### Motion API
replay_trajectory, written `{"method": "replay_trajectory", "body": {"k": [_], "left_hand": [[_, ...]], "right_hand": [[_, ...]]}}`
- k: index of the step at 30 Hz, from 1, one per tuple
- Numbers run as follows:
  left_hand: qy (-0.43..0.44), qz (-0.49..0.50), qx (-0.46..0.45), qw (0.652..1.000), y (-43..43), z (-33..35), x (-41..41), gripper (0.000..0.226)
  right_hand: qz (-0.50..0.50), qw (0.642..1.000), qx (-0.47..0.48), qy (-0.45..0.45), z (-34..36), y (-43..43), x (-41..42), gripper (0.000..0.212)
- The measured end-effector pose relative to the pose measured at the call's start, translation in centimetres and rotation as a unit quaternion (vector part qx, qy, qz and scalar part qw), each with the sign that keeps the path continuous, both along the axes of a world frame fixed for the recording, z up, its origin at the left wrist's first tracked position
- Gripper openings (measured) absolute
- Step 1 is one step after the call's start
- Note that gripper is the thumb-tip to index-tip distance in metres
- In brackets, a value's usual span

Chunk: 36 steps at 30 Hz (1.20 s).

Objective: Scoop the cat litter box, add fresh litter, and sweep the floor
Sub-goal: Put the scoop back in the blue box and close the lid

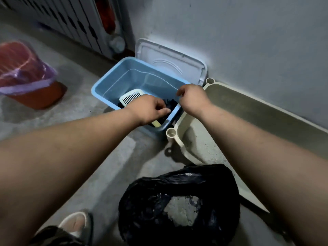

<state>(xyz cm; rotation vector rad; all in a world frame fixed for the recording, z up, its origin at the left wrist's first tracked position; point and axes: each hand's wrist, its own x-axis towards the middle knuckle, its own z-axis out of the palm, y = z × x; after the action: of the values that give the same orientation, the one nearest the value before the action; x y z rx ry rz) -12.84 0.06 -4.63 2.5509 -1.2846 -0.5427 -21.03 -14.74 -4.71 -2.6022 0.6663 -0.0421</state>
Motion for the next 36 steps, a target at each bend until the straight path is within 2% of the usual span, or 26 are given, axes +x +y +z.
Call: {"method": "replay_trajectory", "body": {"k": [3, 7, 9, 13, 17, 19, 21, 25, 30, 33, 34, 36], "left_hand": [[0.063, -0.039, -0.004, 0.997, -0.1, -0.3, 3.0, 0.038], [0.089, -0.147, 0.058, 0.983, 0.7, -0.9, 7.2, 0.093], [0.057, -0.208, 0.103, 0.971, 1.6, -1.6, 8.5, 0.105], [0.021, -0.306, 0.144, 0.941, 3.6, -3.4, 10.0, 0.093], [-0.019, -0.368, 0.097, 0.924, 4.5, -5.5, 10.3, 0.048], [-0.049, -0.388, 0.074, 0.917, 4.6, -5.6, 10.4, 0.039], [-0.063, -0.402, 0.064, 0.911, 4.5, -5.6, 10.4, 0.039], [-0.075, -0.409, 0.050, 0.908, 4.2, -5.2, 10.3, 0.038], [-0.050, -0.415, 0.036, 0.908, 4.0, -5.7, 10.3, 0.041], [-0.047, -0.419, 0.052, 0.905, 4.5, -6.0, 10.7, 0.064], [-0.047, -0.418, 0.052, 0.906, 4.6, -6.0, 10.7, 0.063], [-0.054, -0.432, 0.041, 0.899, 5.1, -6.3, 10.2, 0.046]], "right_hand": [[-0.045, 0.999, -0.022, -0.003, -0.1, -0.6, 1.9, 0.041], [-0.139, 0.984, -0.107, 0.008, 0.5, -2.2, 5.4, 0.046], [-0.173, 0.973, -0.152, 0.015, 1.0, -3.0, 7.1, 0.044], [-0.222, 0.957, -0.173, 0.066, 0.8, -3.7, 10.7, 0.044], [-0.256, 0.940, -0.208, 0.090, 0.0, -3.7, 12.5, 0.043], [-0.253, 0.934, -0.228, 0.106, -0.2, -3.7, 13.0, 0.038], [-0.243, 0.938, -0.221, 0.113, -0.4, -3.6, 13.0, 0.033], [-0.236, 0.957, -0.160, 0.053, 0.1, -2.8, 12.6, 0.024], [-0.216, 0.949, -0.232, -0.006, 1.2, -0.9, 10.7, 0.021], [-0.204, 0.934, -0.286, -0.064, 0.4, 0.6, 8.6, 0.014], [-0.204, 0.931, -0.291, -0.078, 0.0, 1.1, 7.9, 0.013], [-0.209, 0.927, -0.296, -0.098, -0.4, 1.6, 7.1, 0.012]]}}
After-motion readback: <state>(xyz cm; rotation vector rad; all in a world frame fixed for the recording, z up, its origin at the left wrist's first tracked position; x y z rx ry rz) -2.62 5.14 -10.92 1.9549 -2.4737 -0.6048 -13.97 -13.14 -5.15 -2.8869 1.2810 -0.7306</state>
